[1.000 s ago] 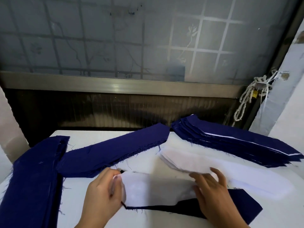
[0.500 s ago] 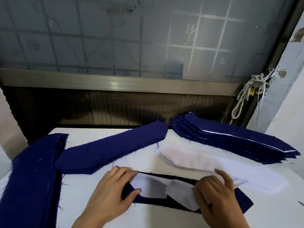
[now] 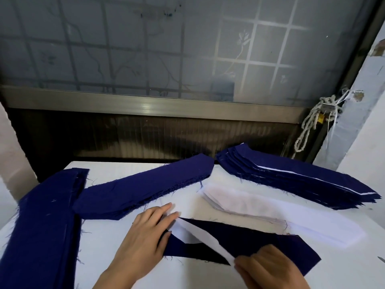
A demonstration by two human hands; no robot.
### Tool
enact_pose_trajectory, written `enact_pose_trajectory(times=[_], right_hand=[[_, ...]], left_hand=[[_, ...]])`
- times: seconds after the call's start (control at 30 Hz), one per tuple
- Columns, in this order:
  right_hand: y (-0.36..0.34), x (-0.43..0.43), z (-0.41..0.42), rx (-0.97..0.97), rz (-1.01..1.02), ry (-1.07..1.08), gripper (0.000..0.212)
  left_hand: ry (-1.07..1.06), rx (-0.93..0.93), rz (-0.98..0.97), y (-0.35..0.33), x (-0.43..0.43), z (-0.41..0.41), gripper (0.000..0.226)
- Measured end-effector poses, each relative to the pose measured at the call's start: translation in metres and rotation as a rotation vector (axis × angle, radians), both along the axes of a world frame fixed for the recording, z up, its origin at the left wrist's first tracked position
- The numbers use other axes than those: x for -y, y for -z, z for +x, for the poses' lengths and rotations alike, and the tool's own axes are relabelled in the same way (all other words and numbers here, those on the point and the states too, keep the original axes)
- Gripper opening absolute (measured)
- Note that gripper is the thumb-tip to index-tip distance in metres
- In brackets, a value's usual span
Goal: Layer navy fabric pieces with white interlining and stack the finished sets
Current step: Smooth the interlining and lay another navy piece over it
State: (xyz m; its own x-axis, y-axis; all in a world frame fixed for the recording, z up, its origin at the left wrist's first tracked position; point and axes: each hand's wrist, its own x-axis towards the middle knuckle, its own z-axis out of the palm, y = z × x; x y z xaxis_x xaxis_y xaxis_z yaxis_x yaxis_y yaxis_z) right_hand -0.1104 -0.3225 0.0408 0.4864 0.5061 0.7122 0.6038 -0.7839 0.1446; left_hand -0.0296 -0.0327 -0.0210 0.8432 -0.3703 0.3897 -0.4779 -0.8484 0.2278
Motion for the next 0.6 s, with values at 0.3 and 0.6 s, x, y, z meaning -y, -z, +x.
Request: enact_pose_trajectory(times=[0.3, 0.6], right_hand=[[0.009, 0.004, -0.013, -0.069, 0.212, 0.023, 0.039], [0.007, 0.012, -0.015, -0.2, 0.339, 0.028, 0.033]], left_hand=[[0.002, 0.056, -0.135, -0.007, 0.002, -0.003, 0.017], [0.067, 0.108, -0.127, -0.011, 0.003, -0.007, 0.025]])
